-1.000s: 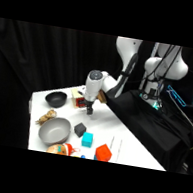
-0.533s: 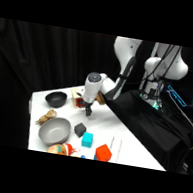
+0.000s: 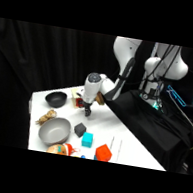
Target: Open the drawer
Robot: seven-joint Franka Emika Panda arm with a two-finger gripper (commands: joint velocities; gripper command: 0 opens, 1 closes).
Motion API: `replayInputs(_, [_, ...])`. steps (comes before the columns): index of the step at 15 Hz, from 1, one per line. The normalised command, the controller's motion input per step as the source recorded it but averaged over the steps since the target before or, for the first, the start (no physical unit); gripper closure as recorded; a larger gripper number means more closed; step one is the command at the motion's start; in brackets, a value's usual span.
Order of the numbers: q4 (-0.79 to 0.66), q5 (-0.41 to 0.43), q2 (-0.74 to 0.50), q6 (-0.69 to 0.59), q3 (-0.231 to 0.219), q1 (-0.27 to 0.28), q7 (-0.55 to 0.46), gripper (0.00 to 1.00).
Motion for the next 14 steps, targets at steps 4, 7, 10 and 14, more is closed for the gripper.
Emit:
replayInputs(4, [0.06, 0.185, 0.04, 0.07, 0.036, 0.075, -0.14, 0.0])
replayInputs(7, [0.05, 0.149, 0.02, 0.04, 0.022, 0.117, -0.12, 0.0])
replayInputs(10, [0.04, 0.148, 0.0, 0.02, 0.053, 0.114, -0.12, 0.0])
replayInputs(14, [0.06, 0.189, 0.02, 0.01, 0.138, 0.06, -0.18, 0.0])
